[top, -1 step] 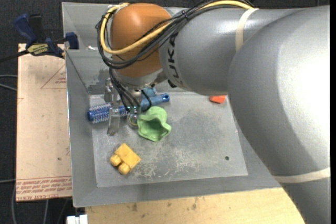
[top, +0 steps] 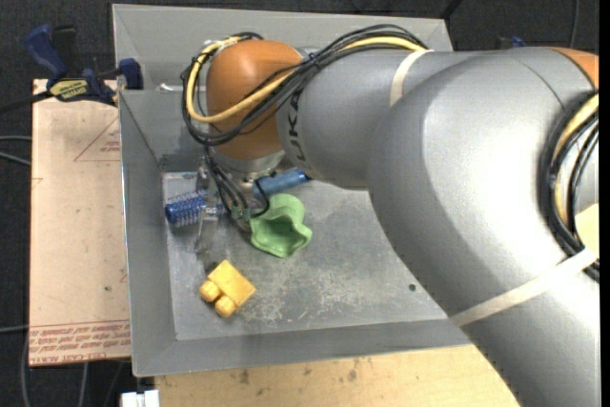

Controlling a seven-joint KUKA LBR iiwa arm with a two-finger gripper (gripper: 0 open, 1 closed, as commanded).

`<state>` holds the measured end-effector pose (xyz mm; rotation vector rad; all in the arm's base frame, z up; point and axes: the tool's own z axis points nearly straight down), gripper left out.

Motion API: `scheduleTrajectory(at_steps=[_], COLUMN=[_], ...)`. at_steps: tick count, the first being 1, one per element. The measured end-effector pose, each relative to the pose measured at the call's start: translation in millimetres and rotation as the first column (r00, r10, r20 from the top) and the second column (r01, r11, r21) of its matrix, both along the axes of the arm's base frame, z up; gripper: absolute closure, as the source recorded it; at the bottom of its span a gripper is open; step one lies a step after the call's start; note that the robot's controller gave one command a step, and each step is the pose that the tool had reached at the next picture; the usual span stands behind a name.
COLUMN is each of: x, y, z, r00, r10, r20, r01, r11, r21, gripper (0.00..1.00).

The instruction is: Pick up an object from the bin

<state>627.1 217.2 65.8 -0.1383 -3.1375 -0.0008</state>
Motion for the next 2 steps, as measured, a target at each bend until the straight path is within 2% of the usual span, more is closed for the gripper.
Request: scheduleTrajectory(at_steps=[1, 2], x=[0.1, 0.9], y=[0.8, 6.5], z=[3.3, 157.8], r00=[1.000, 1.000], r10=[-0.001, -0.001], r20=[0.001, 0.010], r01=[0.001, 0.001], r11=[1.000, 1.000], r21=[0.001, 0.004], gripper=[1.00, 1.00])
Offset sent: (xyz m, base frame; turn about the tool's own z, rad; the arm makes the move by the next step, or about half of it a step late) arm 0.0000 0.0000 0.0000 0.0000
